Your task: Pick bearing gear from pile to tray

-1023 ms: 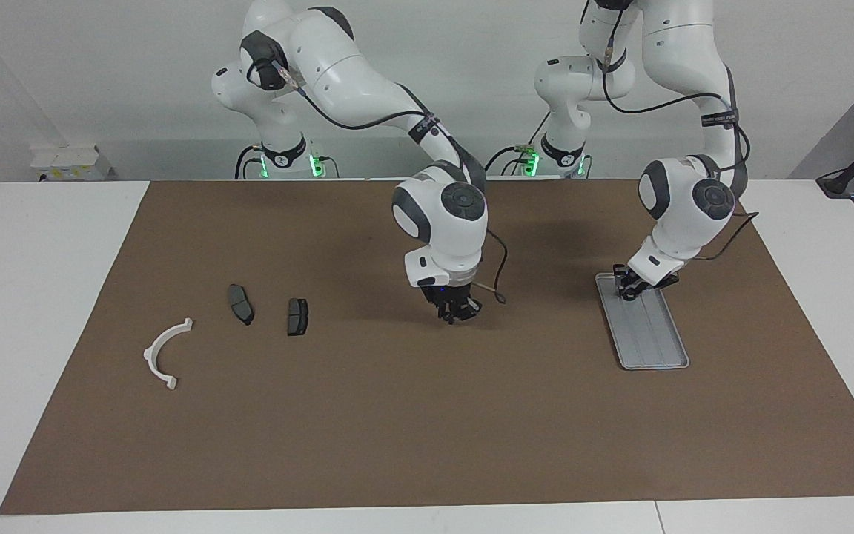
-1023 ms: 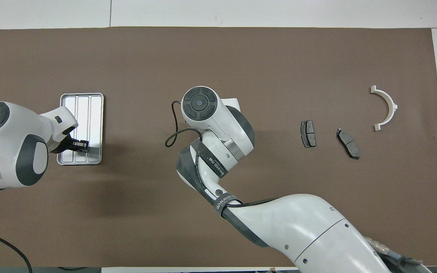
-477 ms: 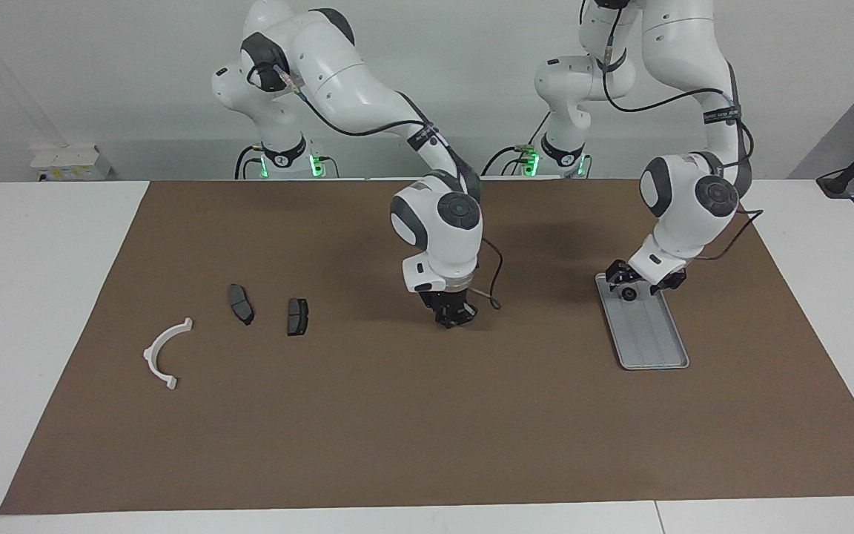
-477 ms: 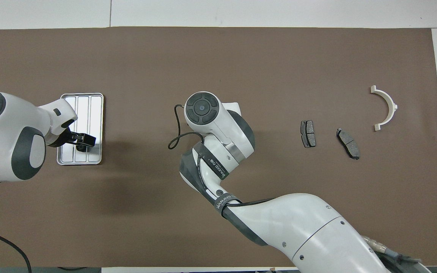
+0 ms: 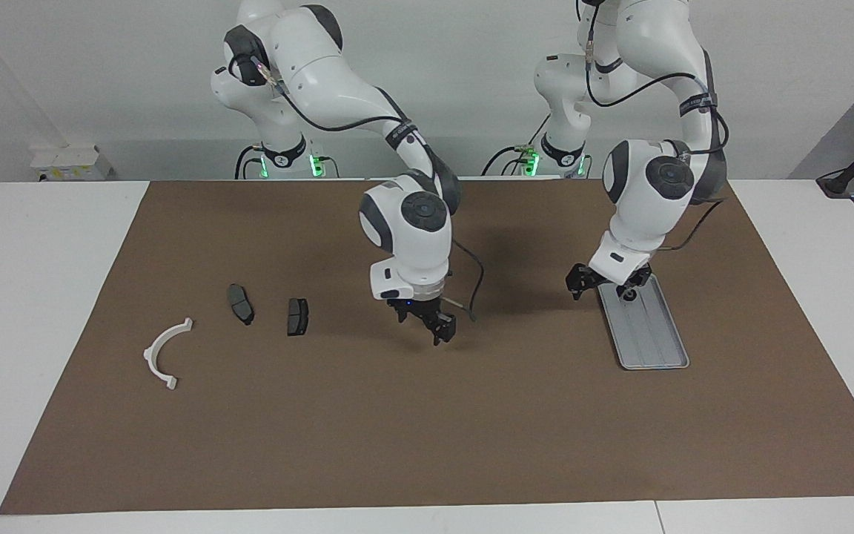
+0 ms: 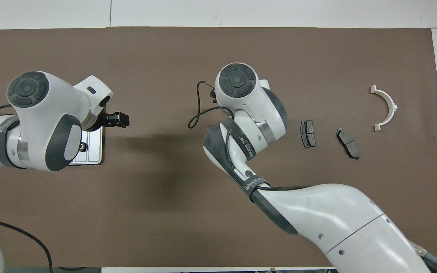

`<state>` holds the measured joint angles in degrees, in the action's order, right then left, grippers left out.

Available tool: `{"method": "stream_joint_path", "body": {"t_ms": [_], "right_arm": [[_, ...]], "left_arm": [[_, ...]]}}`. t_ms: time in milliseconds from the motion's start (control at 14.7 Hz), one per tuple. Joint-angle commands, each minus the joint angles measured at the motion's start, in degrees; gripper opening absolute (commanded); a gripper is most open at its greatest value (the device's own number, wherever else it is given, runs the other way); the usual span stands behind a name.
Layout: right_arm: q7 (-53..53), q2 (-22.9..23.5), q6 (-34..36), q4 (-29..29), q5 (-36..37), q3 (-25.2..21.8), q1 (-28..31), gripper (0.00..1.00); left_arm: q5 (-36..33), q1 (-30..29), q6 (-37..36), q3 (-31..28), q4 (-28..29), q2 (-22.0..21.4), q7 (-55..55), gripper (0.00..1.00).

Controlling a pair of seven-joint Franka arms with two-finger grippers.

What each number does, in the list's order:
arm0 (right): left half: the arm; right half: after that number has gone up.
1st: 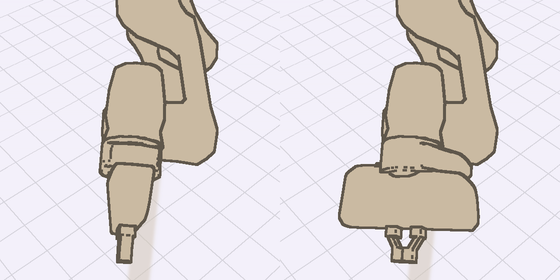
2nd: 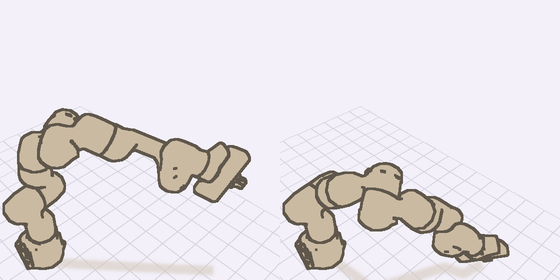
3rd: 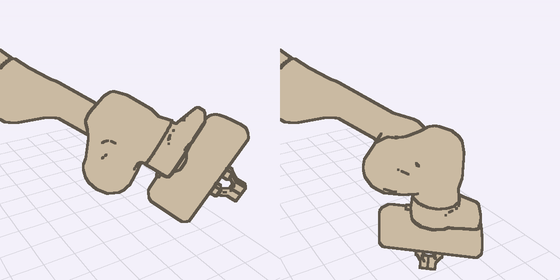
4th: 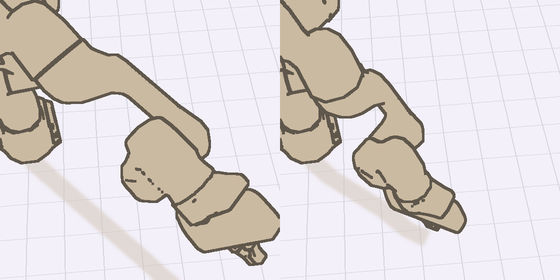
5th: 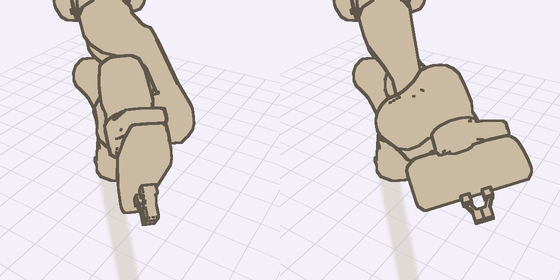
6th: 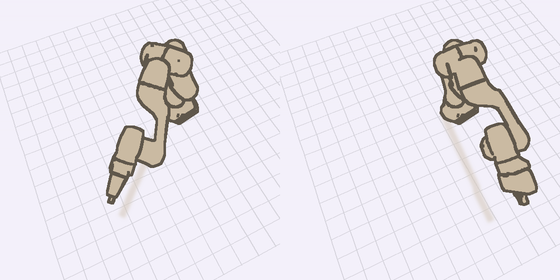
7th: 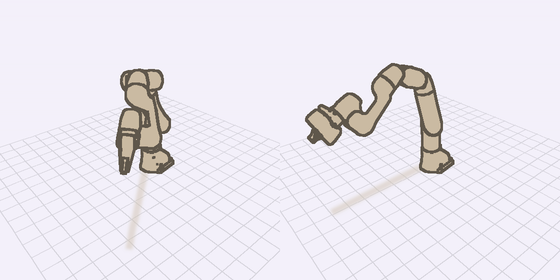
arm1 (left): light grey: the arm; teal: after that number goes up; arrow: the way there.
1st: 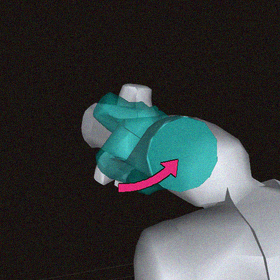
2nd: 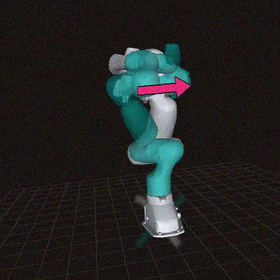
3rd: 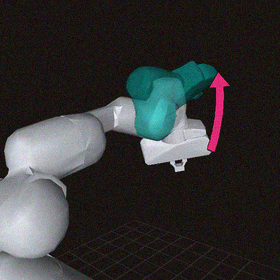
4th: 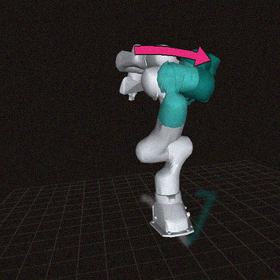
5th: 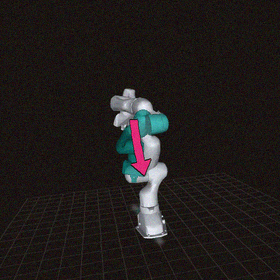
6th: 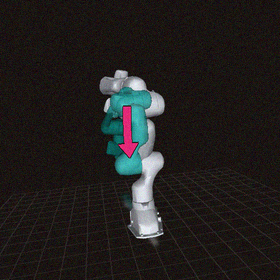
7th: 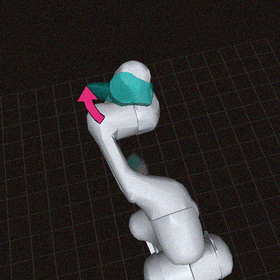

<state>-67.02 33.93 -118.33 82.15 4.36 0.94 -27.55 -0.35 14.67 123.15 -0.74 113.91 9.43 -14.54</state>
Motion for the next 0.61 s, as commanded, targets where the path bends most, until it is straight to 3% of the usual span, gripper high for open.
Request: {"method": "stream_joint_path", "body": {"t_ms": [0,205,545], "right_arm": [[13.7,-6.1,5.5,1.0,-2.7,1.1,6.0,1.00],[30.2,-9.8,10.0,0.9,-4.5,1.1,12.7,1.00],[49.4,-13.6,14.7,1.2,-5.0,1.1,20.9,1.00]], "left_arm": [[0.4,6.7,2.7,-0.9,-1.1,1.5,-10.5,1.00],[0.0,15.6,5.0,-1.2,-3.0,4.8,-22.8,1.00],[0.1,23.3,4.8,-1.2,-15.0,16.0,-30.8,0.99]]}}
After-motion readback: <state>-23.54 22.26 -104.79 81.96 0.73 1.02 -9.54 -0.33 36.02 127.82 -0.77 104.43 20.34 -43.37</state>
